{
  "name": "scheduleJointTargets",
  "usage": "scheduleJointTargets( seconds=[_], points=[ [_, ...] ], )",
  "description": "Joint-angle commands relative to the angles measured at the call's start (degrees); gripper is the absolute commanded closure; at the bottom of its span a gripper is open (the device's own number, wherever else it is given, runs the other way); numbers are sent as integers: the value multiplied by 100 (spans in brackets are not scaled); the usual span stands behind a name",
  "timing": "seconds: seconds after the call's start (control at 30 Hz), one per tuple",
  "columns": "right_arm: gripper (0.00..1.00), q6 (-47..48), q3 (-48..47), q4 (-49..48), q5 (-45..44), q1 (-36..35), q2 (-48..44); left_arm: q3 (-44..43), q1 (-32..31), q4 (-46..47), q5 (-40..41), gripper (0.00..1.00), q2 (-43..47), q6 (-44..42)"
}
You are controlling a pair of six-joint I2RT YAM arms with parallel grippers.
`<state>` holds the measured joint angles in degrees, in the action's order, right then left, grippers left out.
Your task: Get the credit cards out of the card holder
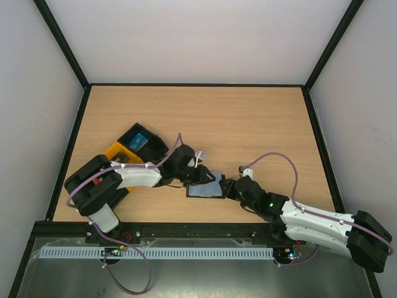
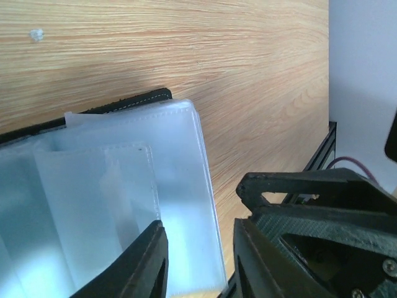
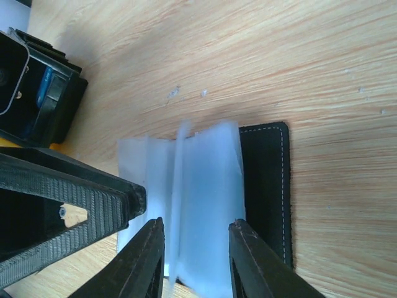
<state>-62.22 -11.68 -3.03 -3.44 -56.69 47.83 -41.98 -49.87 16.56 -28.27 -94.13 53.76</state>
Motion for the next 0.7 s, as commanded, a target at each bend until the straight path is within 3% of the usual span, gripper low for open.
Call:
scheduleJointTargets(
  seconds=[0.0, 0.17, 0.37, 0.67],
  points=[
    [70, -49, 86, 323, -246, 6, -347, -162, -23, -92, 18, 65, -49, -3],
    [69, -37, 59, 371, -201, 8, -683, -197, -3, -339, 178, 58, 117, -80],
    [69, 6, 59, 77, 66, 2, -734, -279, 169, -1347, 930, 50, 513, -371],
    [71, 363, -313, -409, 574, 6, 497, 79, 472, -1491, 1089, 41, 683, -469]
  ],
)
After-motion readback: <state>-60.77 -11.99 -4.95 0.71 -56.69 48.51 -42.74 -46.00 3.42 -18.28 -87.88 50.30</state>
